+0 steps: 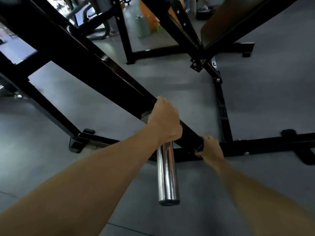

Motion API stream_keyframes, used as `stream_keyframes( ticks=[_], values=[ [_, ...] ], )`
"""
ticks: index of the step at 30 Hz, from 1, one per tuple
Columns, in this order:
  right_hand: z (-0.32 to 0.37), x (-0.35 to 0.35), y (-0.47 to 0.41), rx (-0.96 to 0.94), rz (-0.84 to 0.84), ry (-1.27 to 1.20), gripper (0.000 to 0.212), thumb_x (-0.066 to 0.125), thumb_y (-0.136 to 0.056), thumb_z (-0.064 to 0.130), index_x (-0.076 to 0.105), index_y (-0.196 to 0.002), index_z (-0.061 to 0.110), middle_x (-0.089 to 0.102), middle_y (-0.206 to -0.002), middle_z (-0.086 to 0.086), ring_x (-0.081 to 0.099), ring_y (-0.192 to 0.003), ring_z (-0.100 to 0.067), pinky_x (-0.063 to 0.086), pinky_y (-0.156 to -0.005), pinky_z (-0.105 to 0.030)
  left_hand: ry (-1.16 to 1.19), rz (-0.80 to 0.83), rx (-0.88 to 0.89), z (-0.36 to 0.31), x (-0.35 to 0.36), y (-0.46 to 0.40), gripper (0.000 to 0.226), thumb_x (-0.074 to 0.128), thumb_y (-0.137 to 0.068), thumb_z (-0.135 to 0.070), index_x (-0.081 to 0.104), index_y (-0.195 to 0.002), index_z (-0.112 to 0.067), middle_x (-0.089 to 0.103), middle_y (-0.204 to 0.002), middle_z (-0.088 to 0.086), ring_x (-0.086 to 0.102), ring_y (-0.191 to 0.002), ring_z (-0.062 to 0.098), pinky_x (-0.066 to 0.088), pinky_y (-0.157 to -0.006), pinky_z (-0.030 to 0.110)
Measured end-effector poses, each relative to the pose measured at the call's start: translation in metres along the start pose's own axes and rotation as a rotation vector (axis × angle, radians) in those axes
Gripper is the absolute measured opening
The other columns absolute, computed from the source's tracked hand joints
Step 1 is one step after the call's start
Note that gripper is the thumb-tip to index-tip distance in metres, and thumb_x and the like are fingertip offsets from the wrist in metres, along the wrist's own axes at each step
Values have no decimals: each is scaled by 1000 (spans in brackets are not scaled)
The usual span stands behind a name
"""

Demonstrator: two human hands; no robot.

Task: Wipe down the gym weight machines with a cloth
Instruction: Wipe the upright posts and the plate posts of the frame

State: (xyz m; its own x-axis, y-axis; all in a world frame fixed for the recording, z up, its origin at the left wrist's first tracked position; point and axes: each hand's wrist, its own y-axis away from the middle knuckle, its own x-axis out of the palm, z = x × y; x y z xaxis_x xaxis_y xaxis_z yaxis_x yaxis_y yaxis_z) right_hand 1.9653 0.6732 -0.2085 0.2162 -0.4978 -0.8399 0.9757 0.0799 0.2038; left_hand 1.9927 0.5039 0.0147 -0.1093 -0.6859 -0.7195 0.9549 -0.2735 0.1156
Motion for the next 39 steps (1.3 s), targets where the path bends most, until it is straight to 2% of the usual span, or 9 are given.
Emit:
stream_keyframes(
  ticks=[6, 10, 15, 20, 24, 26, 29, 33, 39],
  values=[
    [57, -6, 18, -83, -314, 7, 73, 94, -60, 38, 58, -118, 10, 60, -114, -7, 51, -110, -28, 44, -85, -34, -50, 30, -13, -4, 3, -5, 42, 28, -94, -45, 58, -100, -17, 58, -97, 10, 52, -88, 27, 40, -94, 42],
    [85, -19, 28, -127, -392, -119, 72, 93, -58, 39, 58, -113, 9, 57, -109, -7, 50, -107, -26, 36, -73, -28, -90, 70, -30, -8, -1, -7, 42, 33, -92, -48, 60, -100, -18, 59, -96, 10, 54, -88, 28, 40, -93, 43],
    [86, -20, 38, -165, -450, -195, 72, 92, -60, 38, 60, -120, 14, 59, -111, -2, 49, -105, -24, 47, -77, -38, -71, 36, -59, -10, 1, -9, 42, 33, -94, -49, 60, -105, -19, 60, -101, 9, 56, -94, 28, 40, -95, 43],
    [74, -12, 29, -138, -357, -156, 93, 92, -58, 50, 52, -136, 20, 58, -127, 2, 48, -118, -22, 37, -96, -38, -71, 39, -96, -12, 4, -9, 45, 29, -95, -48, 60, -107, -17, 58, -100, 11, 54, -91, 30, 39, -92, 44],
    [46, 1, 18, -122, -263, -159, 94, 92, -59, 50, 49, -137, 23, 61, -125, 4, 54, -117, -20, 43, -98, -39, -20, 35, -138, -14, 3, -9, 47, 29, -95, -51, 59, -105, -15, 56, -96, 14, 52, -89, 31, 39, -93, 46],
    [19, 12, 12, -137, -217, -137, 87, 91, -63, 45, 50, -136, 22, 62, -121, 2, 58, -114, -24, 47, -94, -41, -55, 91, -174, -20, 2, -12, 57, 22, -98, -55, 57, -115, -12, 57, -109, 20, 52, -101, 37, 35, -101, 54],
    [-25, 30, 3, -136, -208, -26, 80, 89, -70, 38, 50, -138, 17, 61, -126, -3, 55, -122, -27, 44, -99, -38, -134, 183, -218, -32, -1, -15, 82, 11, -97, -72, 49, -134, -9, 51, -132, 29, 45, -124, 46, 22, -111, 68],
    [-64, 46, -10, -228, -223, 275, 79, 84, -78, 30, 47, -145, 9, 61, -129, -7, 52, -127, -28, 44, -108, -41, -212, 259, -212, -48, -4, -22, 100, 9, -92, -80, 37, -147, -1, 44, -142, 31, 36, -136, 50, 5, -110, 81],
    [-101, 43, -13, -464, -273, 446, 62, 70, -82, 6, 51, -140, -2, 56, -140, -19, 48, -134, -36, 40, -112, -47, -106, 345, -46, -90, 15, -43, 94, 28, -99, -65, -13, -159, -5, -4, -165, 31, -6, -151, 53, -2, -119, 69]
  ],
)
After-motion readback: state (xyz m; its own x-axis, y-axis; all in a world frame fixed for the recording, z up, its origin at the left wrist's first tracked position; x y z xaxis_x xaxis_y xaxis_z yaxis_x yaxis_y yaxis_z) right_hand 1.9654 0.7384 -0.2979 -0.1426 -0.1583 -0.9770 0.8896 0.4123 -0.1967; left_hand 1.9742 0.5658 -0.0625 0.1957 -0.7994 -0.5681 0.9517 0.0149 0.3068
